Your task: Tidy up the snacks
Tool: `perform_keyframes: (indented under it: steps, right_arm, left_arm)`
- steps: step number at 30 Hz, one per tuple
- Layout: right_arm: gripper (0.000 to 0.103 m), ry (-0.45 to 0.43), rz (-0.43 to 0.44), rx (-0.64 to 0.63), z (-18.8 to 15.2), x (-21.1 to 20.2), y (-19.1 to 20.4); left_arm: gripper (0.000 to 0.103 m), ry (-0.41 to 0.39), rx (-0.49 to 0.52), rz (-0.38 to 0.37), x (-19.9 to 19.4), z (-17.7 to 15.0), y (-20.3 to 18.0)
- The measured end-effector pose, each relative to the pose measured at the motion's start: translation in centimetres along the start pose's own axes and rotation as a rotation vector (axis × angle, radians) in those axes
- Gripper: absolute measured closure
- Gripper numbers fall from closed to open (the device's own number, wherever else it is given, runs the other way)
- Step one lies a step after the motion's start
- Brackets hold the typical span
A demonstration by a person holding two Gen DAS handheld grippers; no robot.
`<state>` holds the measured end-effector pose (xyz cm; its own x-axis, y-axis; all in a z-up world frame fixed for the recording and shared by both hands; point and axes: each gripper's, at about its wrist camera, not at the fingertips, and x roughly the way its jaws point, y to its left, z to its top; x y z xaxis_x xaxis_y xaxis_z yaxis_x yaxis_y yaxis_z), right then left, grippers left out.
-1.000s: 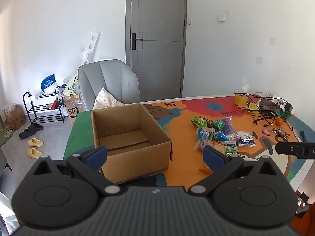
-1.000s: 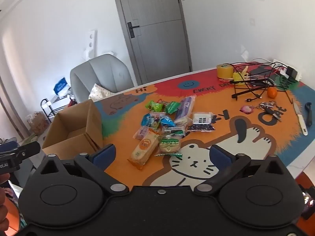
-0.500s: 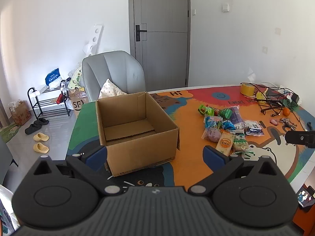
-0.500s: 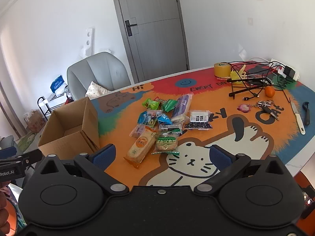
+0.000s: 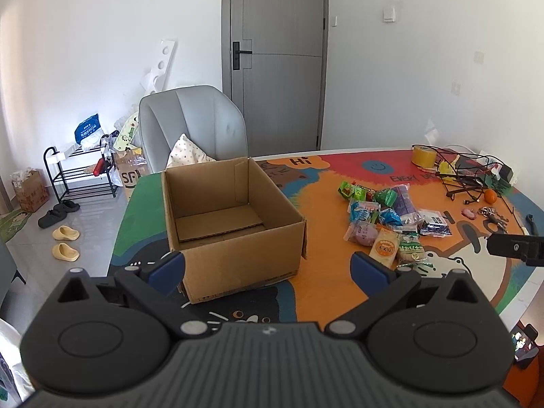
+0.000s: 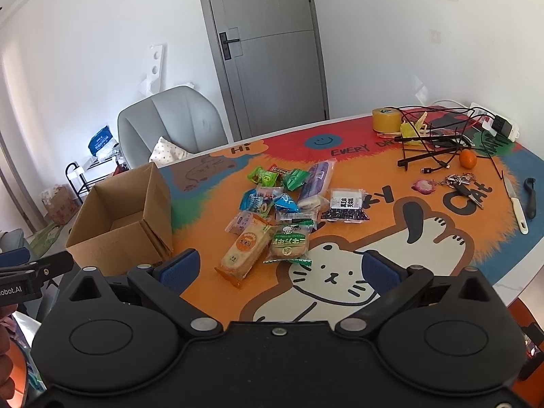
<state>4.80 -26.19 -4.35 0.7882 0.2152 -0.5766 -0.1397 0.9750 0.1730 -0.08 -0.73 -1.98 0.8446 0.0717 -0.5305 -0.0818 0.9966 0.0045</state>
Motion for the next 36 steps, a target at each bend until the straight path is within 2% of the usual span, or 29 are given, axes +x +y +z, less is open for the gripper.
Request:
perform_keyframes:
  steps: [36]
  right_arm:
    - [0.000, -0.026, 0.016, -0.053, 0.3, -1.3, 1.4]
  left_arm:
    - [0.000, -0.026, -0.045, 0.005, -1.1, 0.5, 1.4]
